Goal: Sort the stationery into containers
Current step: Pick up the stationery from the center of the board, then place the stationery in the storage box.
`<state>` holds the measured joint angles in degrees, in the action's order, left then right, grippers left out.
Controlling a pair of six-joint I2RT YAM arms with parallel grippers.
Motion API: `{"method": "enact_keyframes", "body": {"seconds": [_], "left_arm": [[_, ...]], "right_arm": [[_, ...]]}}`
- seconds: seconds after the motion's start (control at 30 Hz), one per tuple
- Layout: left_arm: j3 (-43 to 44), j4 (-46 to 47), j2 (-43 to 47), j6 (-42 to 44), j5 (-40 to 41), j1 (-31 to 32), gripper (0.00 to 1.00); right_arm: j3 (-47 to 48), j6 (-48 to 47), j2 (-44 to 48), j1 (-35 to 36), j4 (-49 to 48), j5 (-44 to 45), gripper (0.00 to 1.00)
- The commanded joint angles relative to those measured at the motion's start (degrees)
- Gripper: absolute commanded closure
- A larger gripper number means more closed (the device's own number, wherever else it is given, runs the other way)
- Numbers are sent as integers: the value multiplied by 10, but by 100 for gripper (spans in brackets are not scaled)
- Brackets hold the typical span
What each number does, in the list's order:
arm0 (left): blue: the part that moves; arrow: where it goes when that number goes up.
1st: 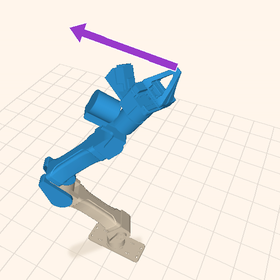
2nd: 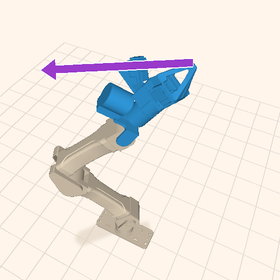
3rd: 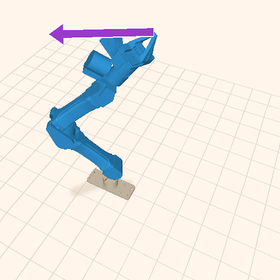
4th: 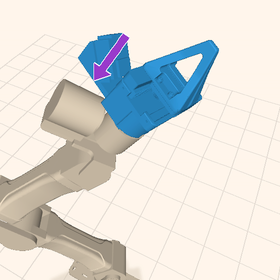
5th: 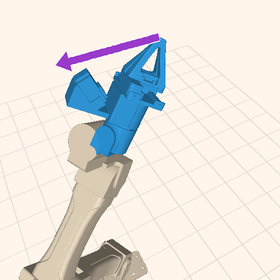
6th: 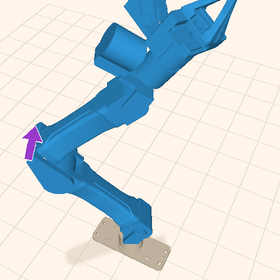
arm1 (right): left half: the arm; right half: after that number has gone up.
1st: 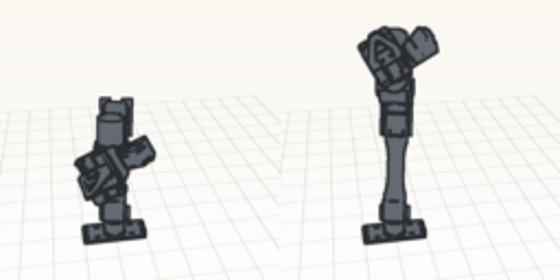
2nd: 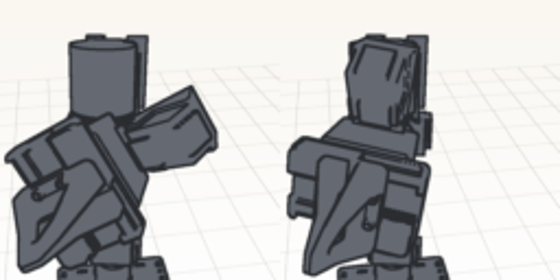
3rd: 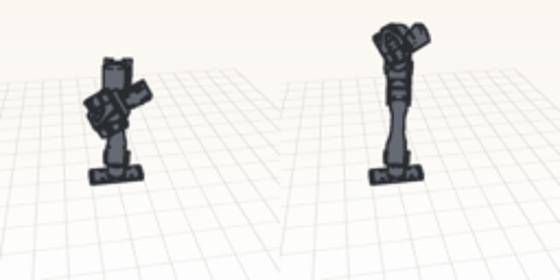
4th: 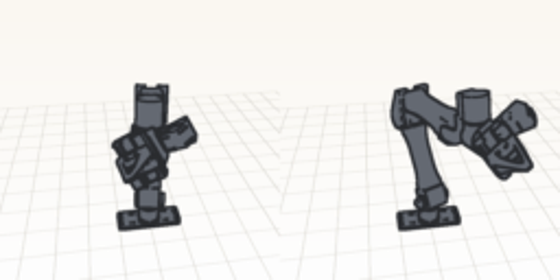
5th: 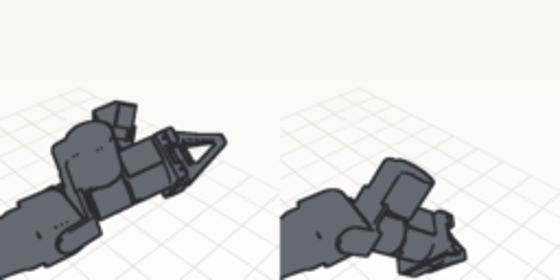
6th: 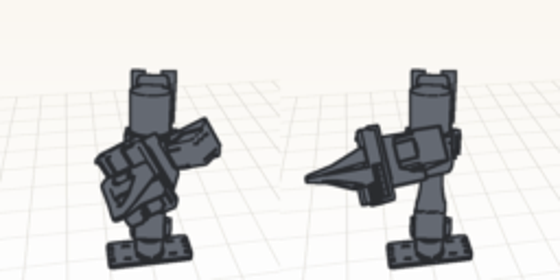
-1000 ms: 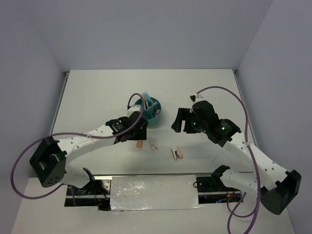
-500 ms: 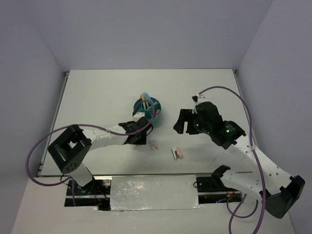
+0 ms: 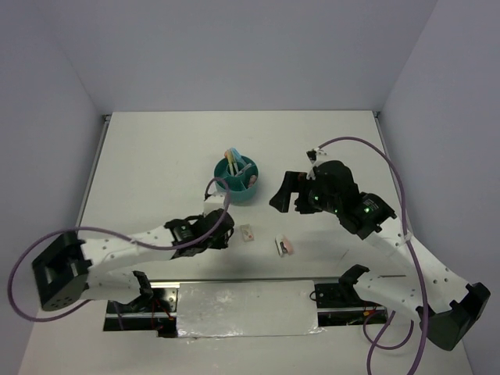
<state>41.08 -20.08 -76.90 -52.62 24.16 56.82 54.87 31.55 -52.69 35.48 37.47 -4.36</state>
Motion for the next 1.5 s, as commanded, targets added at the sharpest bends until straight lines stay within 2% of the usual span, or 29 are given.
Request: {"method": "enact_keyframes", "body": {"seconds": [0.0, 0.13, 0.23, 0.33, 0.4, 0.47, 0.7, 0.83, 0.93, 0.97, 1.03, 1.1, 1.17, 1.2, 1.37, 1.47], "left_arm": [[-28, 76, 123, 40, 2, 22, 100], [-86, 189, 208, 88, -29, 36, 100], [-97, 220, 248, 118, -49, 40, 100], [-93, 227, 267, 137, -50, 42, 100], [-85, 231, 274, 145, -55, 42, 100], [-78, 232, 275, 151, -58, 43, 100], [-61, 245, 279, 159, -69, 43, 100], [-65, 270, 290, 160, -86, 43, 100], [-63, 275, 291, 161, -94, 43, 100], [-61, 271, 287, 161, -93, 43, 100], [-54, 268, 284, 162, -92, 43, 100], [-44, 258, 276, 164, -83, 43, 84], [-29, 221, 258, 156, -63, 42, 6], [-8, 204, 248, 151, -36, 42, 1], [50, 74, 201, 92, 28, 40, 1], [43, 18, 229, 47, 64, 40, 1]], "right_arm": [[14, 65, -8, 0, -78, -67, 0], [7, 146, -57, 20, -138, -97, 0], [39, 181, -95, 70, -136, -52, 0], [80, 210, -146, 110, -92, 0, 2], [86, 225, -162, 127, -99, 6, 9], [78, 235, -177, 132, -120, -10, 21], [74, 250, -204, 154, -136, -7, 35], [65, 248, -211, 158, -147, -1, 39], [55, 243, -210, 158, -175, -7, 58], [54, 242, -211, 158, -180, -9, 80], [55, 241, -210, 158, -183, -12, 97], [51, 236, -204, 158, -193, -10, 100], [49, 219, -188, 157, -195, 1, 100], [49, 210, -181, 149, -187, 26, 100], [30, 150, -135, 98, -180, 131, 100], [23, 117, -138, 56, -200, 168, 100]]}}
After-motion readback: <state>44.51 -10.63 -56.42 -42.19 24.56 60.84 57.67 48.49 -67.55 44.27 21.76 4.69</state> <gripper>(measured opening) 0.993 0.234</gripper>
